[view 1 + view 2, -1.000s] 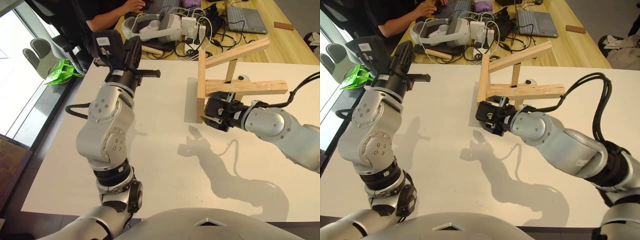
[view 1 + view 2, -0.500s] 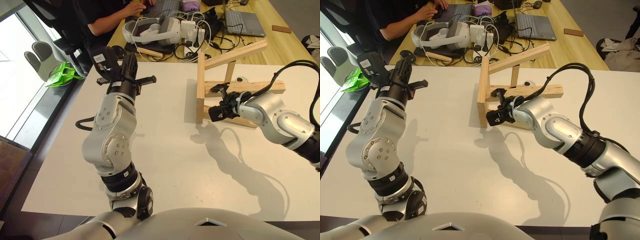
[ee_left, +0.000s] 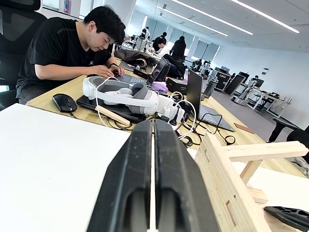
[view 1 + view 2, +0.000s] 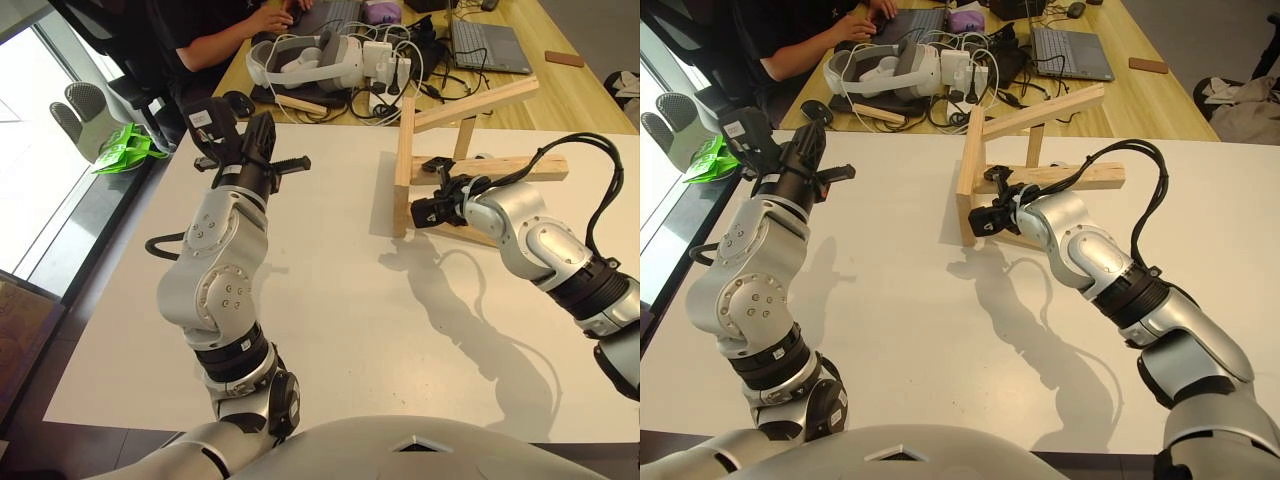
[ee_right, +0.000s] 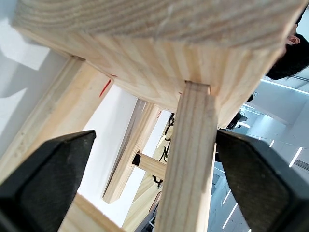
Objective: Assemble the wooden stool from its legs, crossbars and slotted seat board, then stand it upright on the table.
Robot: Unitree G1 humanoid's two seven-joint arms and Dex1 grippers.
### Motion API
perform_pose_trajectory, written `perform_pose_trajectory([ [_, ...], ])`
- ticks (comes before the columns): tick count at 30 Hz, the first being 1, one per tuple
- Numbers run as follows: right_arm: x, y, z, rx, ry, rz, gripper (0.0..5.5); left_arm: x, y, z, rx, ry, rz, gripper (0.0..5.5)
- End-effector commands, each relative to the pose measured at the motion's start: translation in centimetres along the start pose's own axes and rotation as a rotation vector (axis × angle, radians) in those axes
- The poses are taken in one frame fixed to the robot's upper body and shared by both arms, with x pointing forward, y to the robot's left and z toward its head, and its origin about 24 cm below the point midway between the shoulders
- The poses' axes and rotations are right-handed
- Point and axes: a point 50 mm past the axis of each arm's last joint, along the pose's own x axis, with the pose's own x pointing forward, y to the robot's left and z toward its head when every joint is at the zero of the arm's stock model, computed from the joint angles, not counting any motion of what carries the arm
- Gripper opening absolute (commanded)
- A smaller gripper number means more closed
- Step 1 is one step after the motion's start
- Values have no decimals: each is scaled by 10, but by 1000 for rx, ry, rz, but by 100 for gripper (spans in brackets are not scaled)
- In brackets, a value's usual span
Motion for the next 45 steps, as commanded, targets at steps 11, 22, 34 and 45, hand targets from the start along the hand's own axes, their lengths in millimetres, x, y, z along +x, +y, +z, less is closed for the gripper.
perform_pose_trajectory([
  [11,4,-9,-11,239,11,-172,251,0,2,-1,14,11,5,5],
  [22,0,-14,6,299,-79,-193,150,-2,4,0,18,11,14,5],
  [34,-8,-34,17,793,-225,-370,143,0,5,3,52,4,7,5],
  [45,-5,0,20,1726,-181,-234,145,2,10,9,109,-18,7,5],
])
